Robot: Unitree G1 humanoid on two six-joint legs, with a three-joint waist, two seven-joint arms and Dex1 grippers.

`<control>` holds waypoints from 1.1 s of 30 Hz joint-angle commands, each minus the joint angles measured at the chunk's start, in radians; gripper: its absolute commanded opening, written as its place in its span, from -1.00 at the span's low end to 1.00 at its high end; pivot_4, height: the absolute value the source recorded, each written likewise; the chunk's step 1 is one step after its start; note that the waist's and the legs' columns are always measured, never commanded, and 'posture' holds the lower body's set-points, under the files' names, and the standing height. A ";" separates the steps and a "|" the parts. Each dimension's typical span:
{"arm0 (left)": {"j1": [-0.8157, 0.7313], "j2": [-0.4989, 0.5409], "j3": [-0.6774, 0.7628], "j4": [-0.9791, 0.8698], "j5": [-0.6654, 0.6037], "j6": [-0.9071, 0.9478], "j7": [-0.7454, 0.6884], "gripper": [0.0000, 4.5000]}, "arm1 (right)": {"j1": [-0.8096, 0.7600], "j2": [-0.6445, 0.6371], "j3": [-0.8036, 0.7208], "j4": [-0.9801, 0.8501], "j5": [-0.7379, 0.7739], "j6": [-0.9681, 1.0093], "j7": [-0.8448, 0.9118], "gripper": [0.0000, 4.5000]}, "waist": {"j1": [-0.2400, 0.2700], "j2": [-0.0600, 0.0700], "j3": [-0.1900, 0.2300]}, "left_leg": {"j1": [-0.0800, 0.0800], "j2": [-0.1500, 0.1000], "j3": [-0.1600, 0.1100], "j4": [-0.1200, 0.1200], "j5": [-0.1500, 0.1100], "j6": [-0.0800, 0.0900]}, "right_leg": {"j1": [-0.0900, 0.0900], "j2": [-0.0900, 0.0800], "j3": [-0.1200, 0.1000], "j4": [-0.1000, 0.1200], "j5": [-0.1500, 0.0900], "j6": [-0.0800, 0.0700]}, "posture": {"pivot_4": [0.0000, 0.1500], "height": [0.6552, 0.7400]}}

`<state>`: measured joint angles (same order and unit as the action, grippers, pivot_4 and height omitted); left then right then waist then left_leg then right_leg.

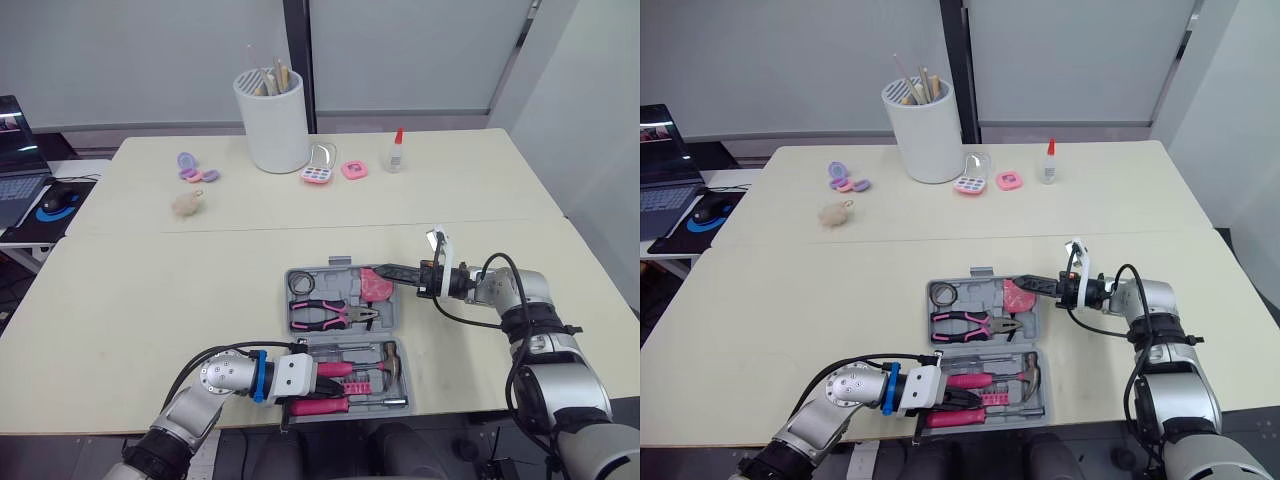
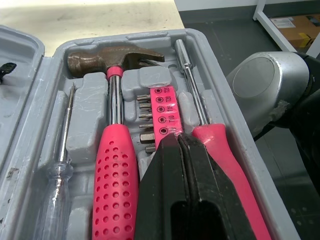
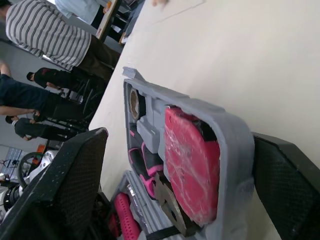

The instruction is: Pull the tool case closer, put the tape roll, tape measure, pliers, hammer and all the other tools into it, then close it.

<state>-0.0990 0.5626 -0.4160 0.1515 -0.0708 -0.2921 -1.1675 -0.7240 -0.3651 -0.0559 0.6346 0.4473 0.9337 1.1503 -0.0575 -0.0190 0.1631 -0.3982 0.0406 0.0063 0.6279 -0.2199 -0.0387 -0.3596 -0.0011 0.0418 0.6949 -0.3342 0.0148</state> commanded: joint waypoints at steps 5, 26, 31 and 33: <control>0.023 0.023 -0.030 0.032 0.054 0.017 0.000 -1.00 | 0.057 -0.008 -0.033 -0.230 0.105 0.115 -0.033 0.99 | -0.001 0.000 0.000 | 0.000 0.000 0.000 0.000 0.000 0.000 | 0.000 0.000 0.000 0.000 0.000 0.000 | 1.00 1.00; 0.108 0.117 0.069 -0.227 -0.028 0.035 0.034 -1.00 | 0.114 -0.025 -0.046 -0.447 0.247 0.242 -0.117 0.99 | 0.002 0.000 0.001 | -0.014 0.000 0.000 0.000 0.000 0.000 | -0.015 0.000 0.000 0.000 0.000 0.000 | 1.00 1.00; 0.149 0.160 0.116 -0.309 -0.065 0.058 0.029 -1.00 | 0.129 -0.032 -0.051 -0.494 0.280 0.275 -0.133 0.99 | 0.001 0.000 0.001 | -0.014 0.000 0.000 0.000 0.000 0.000 | -0.015 0.000 0.000 0.000 0.000 0.000 | 1.00 1.00; 0.190 0.203 0.159 -0.386 -0.108 0.088 0.023 -1.00 | 0.141 -0.044 -0.045 -0.531 0.296 0.290 -0.131 0.99 | 0.001 0.000 0.001 | -0.014 0.000 0.000 0.000 0.000 0.000 | -0.015 0.000 0.000 0.000 0.000 0.000 | 1.00 1.00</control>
<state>0.0674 0.7357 -0.3018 -0.1545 -0.1275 -0.2219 -1.1422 -0.5869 -0.3953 -0.0956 0.1658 0.6958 1.2083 1.0149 -0.0568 -0.0194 0.1644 -0.4133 0.0411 0.0061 0.6281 -0.2200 -0.0388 -0.3752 -0.0008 0.0417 0.6942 -0.3342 0.0147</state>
